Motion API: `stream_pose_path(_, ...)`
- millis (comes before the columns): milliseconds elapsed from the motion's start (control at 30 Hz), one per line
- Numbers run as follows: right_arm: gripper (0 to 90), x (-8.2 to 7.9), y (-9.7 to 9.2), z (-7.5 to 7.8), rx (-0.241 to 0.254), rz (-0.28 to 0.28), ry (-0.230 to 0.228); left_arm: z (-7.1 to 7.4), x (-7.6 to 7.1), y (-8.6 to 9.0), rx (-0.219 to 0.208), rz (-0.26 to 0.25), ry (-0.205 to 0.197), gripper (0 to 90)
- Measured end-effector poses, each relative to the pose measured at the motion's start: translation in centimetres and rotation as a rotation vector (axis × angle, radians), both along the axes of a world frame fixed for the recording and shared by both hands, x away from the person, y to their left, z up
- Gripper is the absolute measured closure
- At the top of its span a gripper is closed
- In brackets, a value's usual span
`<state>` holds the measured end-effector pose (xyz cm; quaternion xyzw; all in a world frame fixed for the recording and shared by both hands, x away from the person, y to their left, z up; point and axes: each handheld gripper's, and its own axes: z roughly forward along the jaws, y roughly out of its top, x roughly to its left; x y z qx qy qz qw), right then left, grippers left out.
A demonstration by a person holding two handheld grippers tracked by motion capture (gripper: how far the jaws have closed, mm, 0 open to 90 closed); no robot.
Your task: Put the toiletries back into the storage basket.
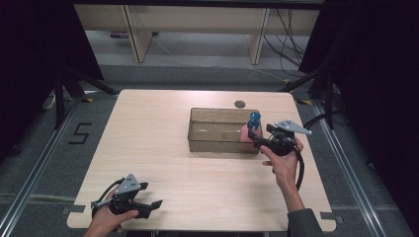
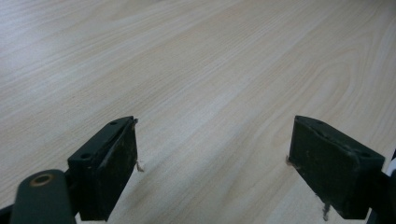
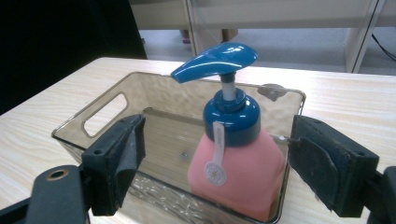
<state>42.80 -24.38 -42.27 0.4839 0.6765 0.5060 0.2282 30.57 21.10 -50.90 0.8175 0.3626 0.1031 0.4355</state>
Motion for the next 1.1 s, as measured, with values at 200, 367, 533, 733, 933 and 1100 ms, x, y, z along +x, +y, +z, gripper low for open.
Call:
stream_pose_path(200, 19.7, -0.7, 0.1, 0.0, -0.002, 0.006, -0.011, 0.0, 0.0, 0.0, -0.001, -0.001, 0.0, 14.9)
stream_pose_path(367, 19.5, -1.4, 0.2, -0.1, -0.002, 0.018, 0.0, 0.0, 0.1, 0.0, -0.004, 0.001, -0.002, 14.8)
stream_pose_path(533, 19.5, -1.9, 0.5, -0.3, 0.014, 0.032, -0.024, 0.1, 0.1, 0.0, -0.004, 0.004, -0.006, 14.9)
stream_pose_path(733, 19.5, -2.7, 0.9, -0.4, 0.012, 0.046, 0.001, 0.1, 0.1, 0.0, -0.002, 0.002, -0.008, 14.8)
stream_pose_path(933, 19.3, -3.1, 1.0, -0.7, -0.007, 0.057, -0.015, 0.1, 0.1, 0.0, -0.008, 0.006, -0.007, 14.8)
stream_pose_path(1100, 19.3, -3.4, 1.4, -0.9, 0.001, 0.064, 0.0, 0.1, 0.1, 0.0, -0.014, -0.002, -0.005, 14.8)
